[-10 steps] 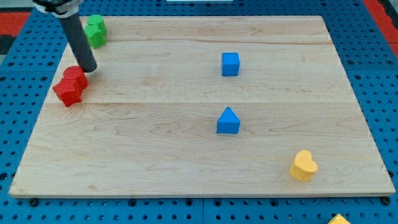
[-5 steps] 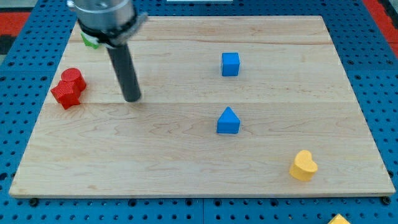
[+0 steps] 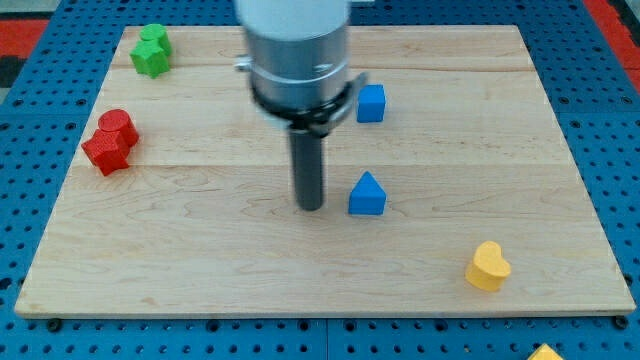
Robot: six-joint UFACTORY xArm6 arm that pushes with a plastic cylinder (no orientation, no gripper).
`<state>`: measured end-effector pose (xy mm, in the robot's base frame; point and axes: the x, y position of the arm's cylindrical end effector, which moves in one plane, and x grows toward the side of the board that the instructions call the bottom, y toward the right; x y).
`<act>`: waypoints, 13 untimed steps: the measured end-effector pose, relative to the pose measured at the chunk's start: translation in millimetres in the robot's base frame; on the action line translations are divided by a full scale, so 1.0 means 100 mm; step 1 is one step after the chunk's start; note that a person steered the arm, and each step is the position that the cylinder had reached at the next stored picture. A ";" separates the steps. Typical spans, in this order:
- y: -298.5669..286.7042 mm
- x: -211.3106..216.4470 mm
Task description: Move the blue triangle to the bottom right of the blue cube
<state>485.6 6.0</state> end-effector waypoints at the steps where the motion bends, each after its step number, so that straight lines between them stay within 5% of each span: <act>1: 0.82 -0.28; 2: 0.87 0.05; 4: -0.71 0.18; 5: -0.46 0.59; 6: -1.42 0.83; 7: -1.75 0.25; 8: -1.14 -0.25; 9: -0.75 -0.26; 10: -1.45 -0.27; 13: -0.01 0.35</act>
<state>520.9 4.6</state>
